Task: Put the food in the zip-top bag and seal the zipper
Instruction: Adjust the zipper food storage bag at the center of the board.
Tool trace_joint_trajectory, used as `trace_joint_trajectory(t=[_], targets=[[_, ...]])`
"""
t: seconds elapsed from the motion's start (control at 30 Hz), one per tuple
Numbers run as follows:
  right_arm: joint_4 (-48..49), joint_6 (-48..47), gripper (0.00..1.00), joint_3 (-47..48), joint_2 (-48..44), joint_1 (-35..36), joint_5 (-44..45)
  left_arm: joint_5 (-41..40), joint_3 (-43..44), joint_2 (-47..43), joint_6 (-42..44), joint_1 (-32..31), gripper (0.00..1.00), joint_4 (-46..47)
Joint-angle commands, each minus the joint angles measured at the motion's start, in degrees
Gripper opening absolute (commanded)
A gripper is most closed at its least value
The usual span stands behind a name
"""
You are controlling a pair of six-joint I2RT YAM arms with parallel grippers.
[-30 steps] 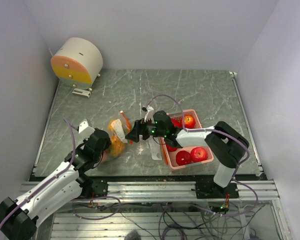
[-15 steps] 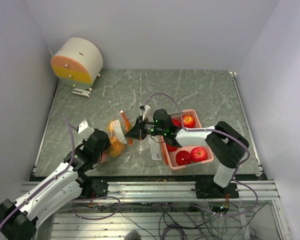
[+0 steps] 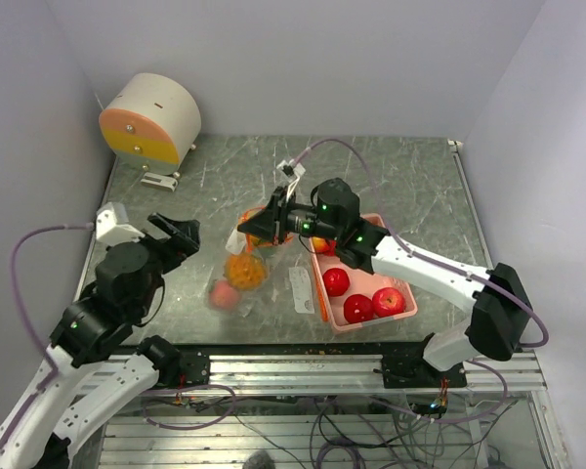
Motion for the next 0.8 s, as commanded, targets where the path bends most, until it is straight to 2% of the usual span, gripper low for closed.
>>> trace_joint_trajectory(t=[0.0, 0.13, 0.23, 0.4, 0.43, 0.63, 0.73, 0.77], targets=[[-11.52, -6.75, 0.0, 7.29, -1.43, 0.87, 5.27, 0.84, 2.21, -3.0, 7.17, -0.09, 1.0, -2.36], [-20.93, -14.76, 0.0, 11.54, -0.37, 2.22, 6.67, 2.06, 0.71, -4.8, 6.67, -0.08, 0.99, -2.4], [-21.61, -16.38, 0.0, 5.83, -1.66, 6.39, 9.43, 3.54, -2.06, -5.61, 5.4, -0.09, 0.97, -2.85], [-23.52, -14.74, 0.0, -3.56, 0.34, 16.1, 22.71, 4.97, -6.92, -7.18, 4.14, -0.08, 0.96, -1.65], [-23.45, -13.53, 0.05, -4.97, 0.64, 17.23, 24.74, 5.33, -7.64, -7.35, 4.08, -0.09, 0.96, -1.22], [-22.1, -9.21, 0.56, -11.03, -5.67, 17.96, 30.24, 5.58, -8.11, -6.46, 3.8, -0.09, 1.0, -1.61], [-24.46, -7.78, 0.73, -11.79, -10.54, 17.96, 34.21, 5.61, -7.6, -5.94, 4.39, -0.08, 1.0, -1.92], [-25.52, -7.26, 0.76, -11.83, -11.81, 17.96, 35.03, 5.62, -7.51, -5.96, 4.59, -0.09, 1.0, -1.89]])
